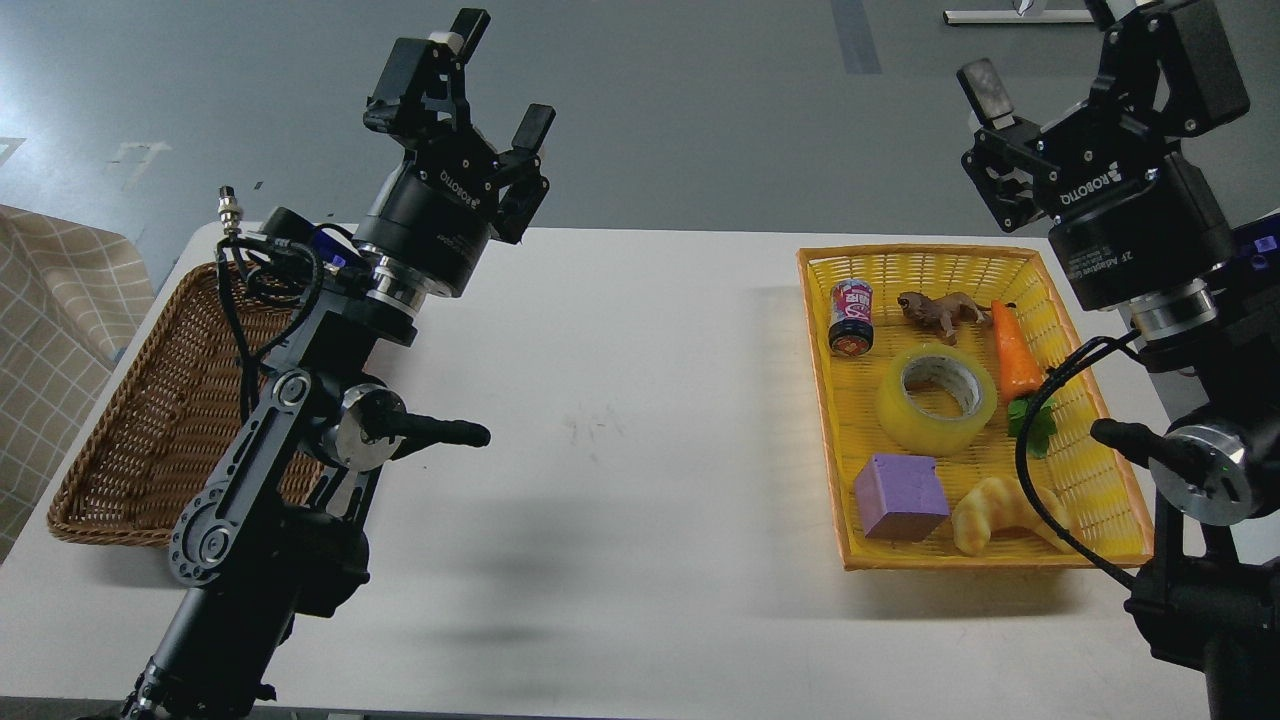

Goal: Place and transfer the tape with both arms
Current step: 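Move the right gripper down toward the tape roll in the yellow tray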

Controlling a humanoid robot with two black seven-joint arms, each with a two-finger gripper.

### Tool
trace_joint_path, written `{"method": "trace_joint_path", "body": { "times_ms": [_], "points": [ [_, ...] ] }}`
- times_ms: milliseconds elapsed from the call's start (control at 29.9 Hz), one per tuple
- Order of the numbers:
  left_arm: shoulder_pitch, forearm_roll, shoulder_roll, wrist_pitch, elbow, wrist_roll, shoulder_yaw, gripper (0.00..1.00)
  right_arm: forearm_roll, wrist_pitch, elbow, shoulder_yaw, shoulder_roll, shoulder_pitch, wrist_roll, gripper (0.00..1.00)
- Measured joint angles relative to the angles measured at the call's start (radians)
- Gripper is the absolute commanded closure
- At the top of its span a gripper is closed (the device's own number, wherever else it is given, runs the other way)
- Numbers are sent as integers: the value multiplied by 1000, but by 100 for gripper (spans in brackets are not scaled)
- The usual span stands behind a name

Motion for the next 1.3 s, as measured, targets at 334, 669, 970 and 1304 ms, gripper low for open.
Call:
{"method": "trace_joint_path", "body": {
  "times_ms": [334, 669, 970, 1304],
  "points": [
    [7, -39, 0, -32, 1, 37, 5, 2, -7, -9, -59, -3, 0, -7, 0, 0],
    [24, -74, 0, -54, 2, 41, 2, 2, -76, -8, -72, -13, -11, -4, -2, 0],
    [27, -73, 0, -53, -4, 41, 3, 2, -259, -7, -68, -24, -188, 26, -86, 1],
    [27, -73, 0, -50, -3, 41, 6, 2, -573, 2, -89, -121, -342, 32, -209, 1]
  ]
}}
